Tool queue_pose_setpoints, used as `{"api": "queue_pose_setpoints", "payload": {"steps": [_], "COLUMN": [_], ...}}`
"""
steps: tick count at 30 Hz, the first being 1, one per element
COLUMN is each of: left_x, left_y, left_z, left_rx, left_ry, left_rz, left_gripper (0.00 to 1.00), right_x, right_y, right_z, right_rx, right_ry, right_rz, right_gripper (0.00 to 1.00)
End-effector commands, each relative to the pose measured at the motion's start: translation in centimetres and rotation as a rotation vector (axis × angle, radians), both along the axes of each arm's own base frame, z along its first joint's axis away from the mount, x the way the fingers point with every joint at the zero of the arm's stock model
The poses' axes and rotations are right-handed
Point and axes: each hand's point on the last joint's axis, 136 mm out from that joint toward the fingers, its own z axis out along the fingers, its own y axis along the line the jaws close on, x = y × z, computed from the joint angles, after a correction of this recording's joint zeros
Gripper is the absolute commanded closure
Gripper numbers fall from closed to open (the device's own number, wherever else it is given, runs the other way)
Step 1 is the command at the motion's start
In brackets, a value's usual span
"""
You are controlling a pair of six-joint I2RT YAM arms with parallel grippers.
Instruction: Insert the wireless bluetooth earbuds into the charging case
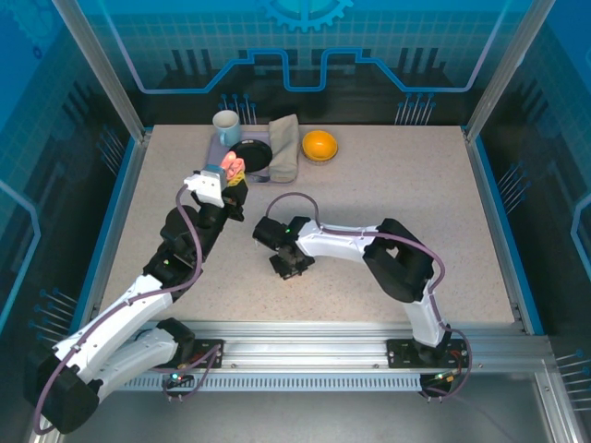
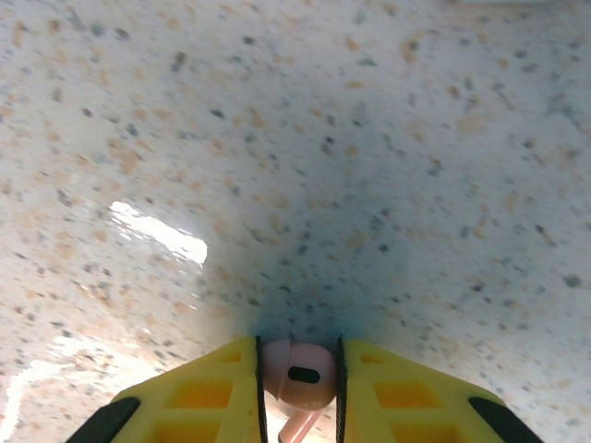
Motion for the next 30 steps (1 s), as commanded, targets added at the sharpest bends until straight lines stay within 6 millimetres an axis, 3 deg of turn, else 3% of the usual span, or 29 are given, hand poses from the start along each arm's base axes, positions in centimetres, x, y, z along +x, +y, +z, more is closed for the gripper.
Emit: {"api": "queue_pose_setpoints", "payload": {"steps": [1,5,10,15,21,24,27,30], "left_x": [0.0,-0.1,-0.4,-1.3,-2.0,-2.3,-2.5,-2.6], "left_y": [0.0,-0.3,-1.2,-3.6,-6.2,-7.8,-9.4,-10.8], "left_z": [0.9,0.9,0.9,0.8,0.5,0.4,0.4,0.5], "left_rx": [-0.028,-0.027,-0.013,0.014,0.029,0.037,0.054,0.079], "left_ry": [-0.015,-0.011,-0.008,0.008,0.042,0.067,0.083,0.080], "left_rz": [-0.012,-0.029,-0.088,-0.232,-0.384,-0.471,-0.538,-0.572], "left_gripper": [1.00,1.00,1.00,1.00,1.00,1.00,1.00,1.00], "right_x": [0.9,1.6,2.9,4.7,6.5,6.7,6.7,6.9], "right_y": [-1.3,-2.1,-3.2,-5.0,-8.2,-8.7,-8.1,-7.1], "right_z": [2.2,4.5,9.4,17.2,29.4,34.6,38.5,40.5], "right_rx": [0.013,0.051,0.133,0.260,0.463,0.546,0.607,0.640], "right_ry": [-0.062,-0.127,-0.253,-0.434,-0.692,-0.803,-0.887,-0.928], "right_rz": [-0.048,-0.079,-0.114,-0.152,-0.185,-0.152,-0.089,-0.029], "right_gripper": [0.78,0.78,0.79,0.79,0.78,0.77,0.77,0.77]}}
